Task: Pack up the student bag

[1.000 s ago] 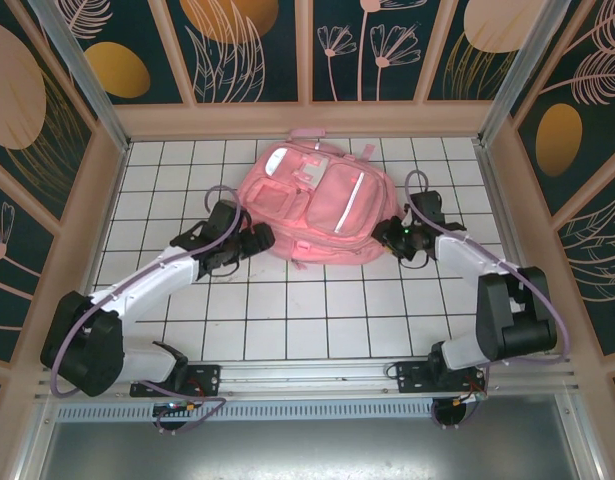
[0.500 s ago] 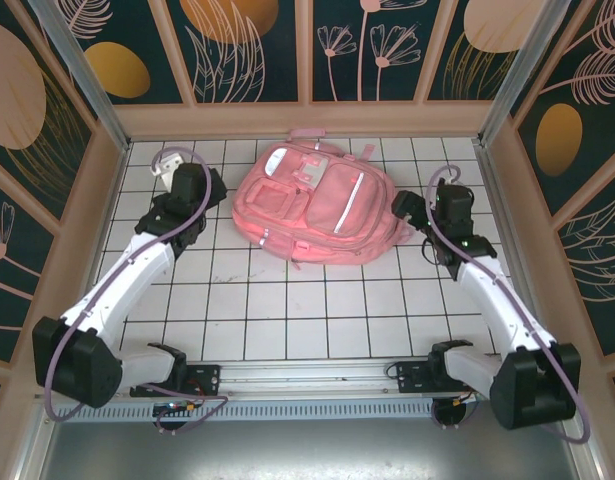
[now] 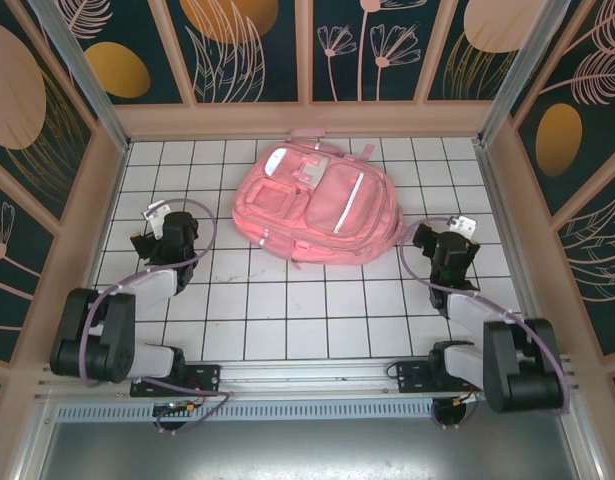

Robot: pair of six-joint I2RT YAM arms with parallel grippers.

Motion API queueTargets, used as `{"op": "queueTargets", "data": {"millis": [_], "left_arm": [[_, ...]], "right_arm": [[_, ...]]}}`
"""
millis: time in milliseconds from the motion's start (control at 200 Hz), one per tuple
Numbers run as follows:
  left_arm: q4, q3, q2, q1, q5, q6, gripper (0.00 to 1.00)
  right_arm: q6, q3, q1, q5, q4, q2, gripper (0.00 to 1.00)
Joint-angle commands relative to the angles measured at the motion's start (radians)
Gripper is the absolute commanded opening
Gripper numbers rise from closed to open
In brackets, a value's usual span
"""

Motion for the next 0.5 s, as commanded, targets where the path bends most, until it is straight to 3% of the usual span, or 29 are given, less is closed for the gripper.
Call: {"op": "queueTargets", "data": {"millis": [0,105,205,345,410,465,495], "left_arm": [[0.336,-0.044,0.071,0.019,0.054,0.095,0.99],[0.51,-0.073,0.105,0.033,0.125,0.148,0.99],[0.52,-0.081,0.119,0.054,0.227,0.154,0.99],[0.697,-0.193,0.09,0.063,0.321,0.177,0.99],[0.761,-0.228,0.093,0.077,0.376,0.178,0.99],[0.812,-0.248,0.119,0.084,0.402,0.182,0.99],[0.826,-0.249,0.126,0.087,0.406,0.18,0.99]], "right_arm": [[-0.04,-0.017,-0.023,-0.001,0.333,0.097,0.99],[-0.083,0.026,-0.033,-0.041,0.382,0.196,0.99],[-0.103,0.0,-0.063,-0.116,0.503,0.249,0.99],[-0.114,-0.037,-0.09,-0.233,0.598,0.293,0.99],[-0.132,-0.067,-0.091,-0.259,0.736,0.36,0.99],[-0.111,-0.042,-0.096,-0.246,0.637,0.333,0.99],[-0.115,-0.05,-0.096,-0.25,0.672,0.344,0.99]]}}
